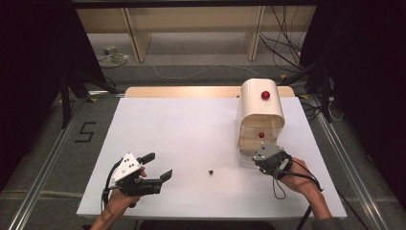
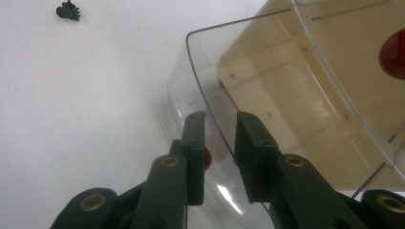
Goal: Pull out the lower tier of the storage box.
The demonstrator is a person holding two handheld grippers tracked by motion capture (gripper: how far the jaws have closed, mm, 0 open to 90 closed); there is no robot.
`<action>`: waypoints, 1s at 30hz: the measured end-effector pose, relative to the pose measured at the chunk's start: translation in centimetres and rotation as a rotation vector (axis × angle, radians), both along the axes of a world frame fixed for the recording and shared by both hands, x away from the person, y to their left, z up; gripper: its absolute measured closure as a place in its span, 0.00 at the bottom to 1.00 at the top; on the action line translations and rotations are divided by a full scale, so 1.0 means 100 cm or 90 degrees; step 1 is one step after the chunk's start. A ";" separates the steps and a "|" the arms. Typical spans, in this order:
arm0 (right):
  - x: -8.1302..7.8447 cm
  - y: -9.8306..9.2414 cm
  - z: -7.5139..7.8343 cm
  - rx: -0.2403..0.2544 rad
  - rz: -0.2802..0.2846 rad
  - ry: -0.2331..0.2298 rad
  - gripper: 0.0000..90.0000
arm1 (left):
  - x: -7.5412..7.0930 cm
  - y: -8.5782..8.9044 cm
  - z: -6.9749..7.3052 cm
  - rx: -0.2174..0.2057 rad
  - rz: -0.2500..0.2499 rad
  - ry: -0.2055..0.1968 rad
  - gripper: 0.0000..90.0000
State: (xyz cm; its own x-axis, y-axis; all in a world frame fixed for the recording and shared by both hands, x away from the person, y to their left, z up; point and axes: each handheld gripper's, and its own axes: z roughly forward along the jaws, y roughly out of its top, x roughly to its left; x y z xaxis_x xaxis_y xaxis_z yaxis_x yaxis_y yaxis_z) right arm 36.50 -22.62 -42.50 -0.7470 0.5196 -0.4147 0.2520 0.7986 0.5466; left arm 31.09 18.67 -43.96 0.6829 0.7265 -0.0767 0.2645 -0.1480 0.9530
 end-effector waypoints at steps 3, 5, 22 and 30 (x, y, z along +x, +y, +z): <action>0.000 0.000 0.000 0.003 0.000 -0.001 0.83 | 0.000 0.000 0.000 0.000 0.000 0.000 0.16; -0.001 0.000 0.000 0.001 0.001 0.000 0.83 | 0.000 0.000 0.000 0.000 -0.001 0.000 0.16; -0.004 0.000 0.001 0.000 0.004 0.006 0.84 | 0.000 0.000 0.000 -0.001 -0.001 0.001 0.16; -0.005 0.000 0.002 -0.002 0.006 0.005 0.84 | 0.000 0.000 0.000 0.000 -0.001 0.001 0.16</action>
State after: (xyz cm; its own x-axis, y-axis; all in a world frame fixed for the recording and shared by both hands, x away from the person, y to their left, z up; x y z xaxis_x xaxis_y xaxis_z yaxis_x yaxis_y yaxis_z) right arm 36.00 -22.67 -42.33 -0.7545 0.5116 -0.4111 0.2490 0.8027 0.5419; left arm 31.09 18.67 -43.96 0.6837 0.7256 -0.0780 0.2656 -0.1478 0.9527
